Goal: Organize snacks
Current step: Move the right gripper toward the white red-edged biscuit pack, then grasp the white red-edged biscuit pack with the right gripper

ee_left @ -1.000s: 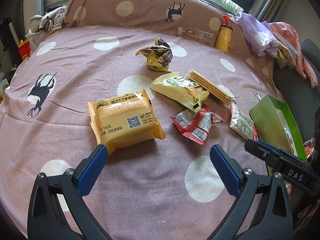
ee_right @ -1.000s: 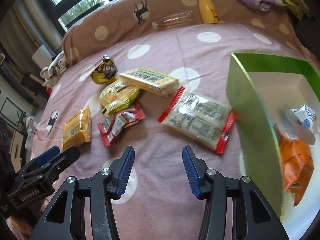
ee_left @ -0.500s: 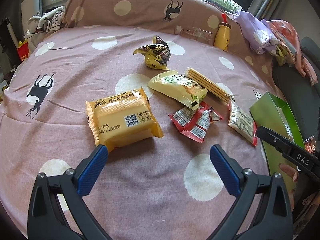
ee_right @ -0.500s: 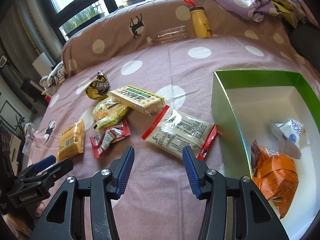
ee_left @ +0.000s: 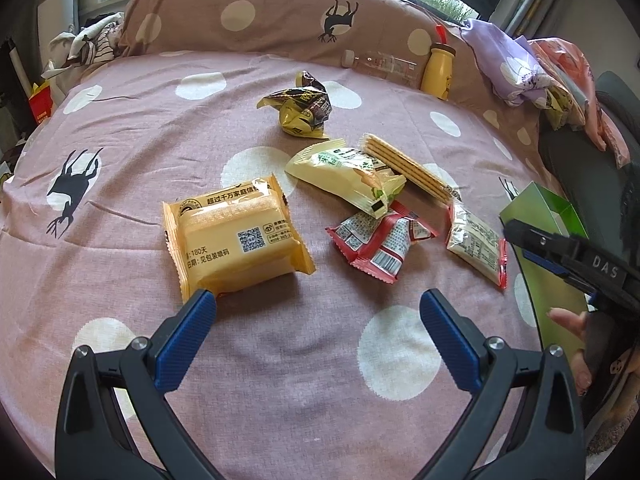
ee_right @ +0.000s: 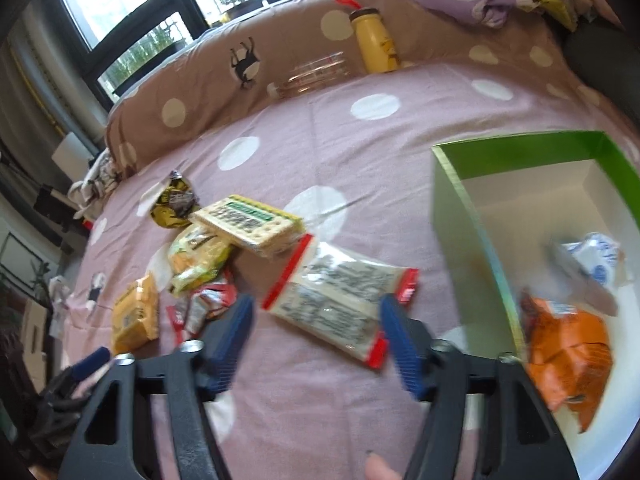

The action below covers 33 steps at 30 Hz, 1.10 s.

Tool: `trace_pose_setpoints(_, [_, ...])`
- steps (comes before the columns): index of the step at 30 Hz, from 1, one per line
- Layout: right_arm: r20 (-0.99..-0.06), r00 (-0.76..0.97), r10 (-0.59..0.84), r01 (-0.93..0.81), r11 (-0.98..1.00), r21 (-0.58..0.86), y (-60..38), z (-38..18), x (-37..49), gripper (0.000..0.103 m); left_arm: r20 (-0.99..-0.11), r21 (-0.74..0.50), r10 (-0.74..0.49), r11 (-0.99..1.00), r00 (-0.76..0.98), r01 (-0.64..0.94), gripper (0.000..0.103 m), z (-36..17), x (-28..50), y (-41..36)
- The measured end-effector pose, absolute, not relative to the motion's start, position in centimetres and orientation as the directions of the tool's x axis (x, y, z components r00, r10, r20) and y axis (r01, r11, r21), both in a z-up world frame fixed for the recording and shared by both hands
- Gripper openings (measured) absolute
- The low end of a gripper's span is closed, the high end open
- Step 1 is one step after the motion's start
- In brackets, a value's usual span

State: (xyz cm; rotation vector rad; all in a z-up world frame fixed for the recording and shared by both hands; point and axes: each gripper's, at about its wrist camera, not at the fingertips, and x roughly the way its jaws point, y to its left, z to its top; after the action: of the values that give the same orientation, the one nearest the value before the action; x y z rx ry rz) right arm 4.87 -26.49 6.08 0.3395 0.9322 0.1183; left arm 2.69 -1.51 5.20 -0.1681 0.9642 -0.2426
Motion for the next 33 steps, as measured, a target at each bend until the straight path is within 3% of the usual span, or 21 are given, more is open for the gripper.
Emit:
trace_pose_setpoints(1, [-0.773,0.586,0.246,0.036,0.944,0.327,-25.8,6.0,5.4,0.098,-0.79,-0.252,-0.282,0.959,0.545,0.131,0.102,5.2,2.7,-1.5])
trace_pose_setpoints(2, [-0.783,0.579,0.226,0.032,0.954,0.299,-25.3,5.9,5.9,0.1,-0.791,-0.254,-0.283,0.958,0.543,0.13,0.102,5.2,2.7,-1.5])
trace_pose_setpoints(5, [-0.826,0.545,0.14,0.031,0.982,0.186,-24.4,5.5,8.0,0.1,-0.792,-0.258,-0.285,0.958,0.54,0.127,0.102,5.2,2.8,-1.3])
trace_pose_setpoints(10, [-0.855,0.474,0.211,-0.014,0.973,0.232,-25.1,3.3,11.2,0.1,-0.787,-0.256,-0.285,0.958,0.547,0.13,0.102,5.5,3.0,-1.3])
trace_pose_setpoints(13, [-0.865,0.47,0.176,-0.024,0.982,0.186,-24.9,2.8,11.2,0.1,-0.795,-0.246,-0.281,0.959,0.538,0.139,0.102,5.2,3.0,-1.7])
trace_pose_setpoints(17, [-0.848,0.464,0.258,-0.044,0.962,0.268,-25.4,2.9,10.2,0.099,-0.802,-0.236,-0.279,0.96,0.528,0.149,0.102,5.0,3.0,-2.3])
trace_pose_setpoints(18, [-0.842,0.46,0.281,-0.057,0.956,0.288,-25.4,2.9,9.8,0.097,-0.804,-0.234,-0.279,0.96,0.525,0.153,0.102,4.9,2.9,-2.5])
trace_pose_setpoints(23, [-0.842,0.457,0.286,-0.03,0.951,0.307,-26.1,2.9,7.2,0.052,-0.801,-0.23,-0.286,0.958,0.526,0.171,0.102,5.0,2.4,-2.8])
trace_pose_setpoints(25, [-0.834,0.449,0.322,-0.02,0.936,0.351,-26.3,2.8,6.5,0.045,-0.798,-0.235,-0.289,0.957,0.528,0.168,0.102,5.1,2.4,-2.7])
trace_pose_setpoints(33, [-0.836,0.406,0.369,-0.011,0.917,0.4,-24.1,2.1,4.5,0.043,-0.792,-0.252,-0.302,0.953,0.531,0.167,0.102,5.4,2.1,-2.3])
